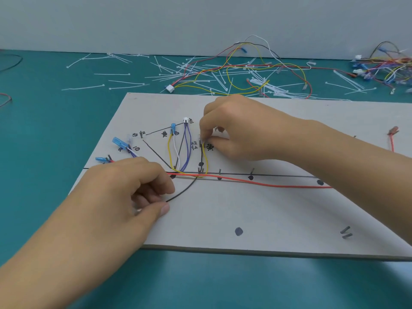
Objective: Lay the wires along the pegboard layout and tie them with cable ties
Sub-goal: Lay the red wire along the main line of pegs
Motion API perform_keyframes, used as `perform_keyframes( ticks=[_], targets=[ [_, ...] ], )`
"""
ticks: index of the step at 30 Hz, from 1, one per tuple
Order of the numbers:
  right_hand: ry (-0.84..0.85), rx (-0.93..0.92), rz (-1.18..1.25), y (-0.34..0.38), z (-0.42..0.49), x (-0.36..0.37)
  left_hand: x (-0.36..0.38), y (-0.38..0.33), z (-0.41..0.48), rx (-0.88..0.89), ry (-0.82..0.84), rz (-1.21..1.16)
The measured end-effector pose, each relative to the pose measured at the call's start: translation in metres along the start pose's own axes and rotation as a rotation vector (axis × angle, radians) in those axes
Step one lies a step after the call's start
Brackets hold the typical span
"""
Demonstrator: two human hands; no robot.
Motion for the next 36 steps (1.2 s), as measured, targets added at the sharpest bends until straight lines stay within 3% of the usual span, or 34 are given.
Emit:
perform_keyframes(
  ticks=[13, 20, 22, 27, 32, 36],
  targets=[
    [-0.085, 0.087, 0.125, -0.001, -0.012, -0.006, -0.039, 0.034, 0.051, -0.070, -0.087, 0.005],
    [-0.181, 0.161, 0.199, 0.003, -0.029, -0.030, -0.035, 0.057, 0.118, -0.076, 0.156, 0.049],
    [-0.150, 0.206, 0.225, 0.004, -0.033, -0.031, -0.040, 0.075, 0.134, -0.106, 0.155, 0.014],
    [0.012, 0.331, 0.208, 0.005, -0.040, -0.005, -0.057, 0.140, 0.139, -0.233, -0.062, -0.075],
    [-0.081, 0.371, 0.252, 0.007, -0.043, -0.002, -0.043, 0.162, 0.126, -0.250, -0.003, -0.058],
    [-0.037, 0.399, 0.194, 0.012, -0.049, 0.006, -0.034, 0.163, 0.131, -0.211, 0.020, -0.029]
  ],
)
Point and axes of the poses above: each hand's wrist, its own z-axis towards the middle knuckle, its own x-axis out of the palm, y = z × x, the point moved 10 cm from there along z, towards the middle knuckle, and after that the axes turned 7 degrees about z, right-handed, at the moved point
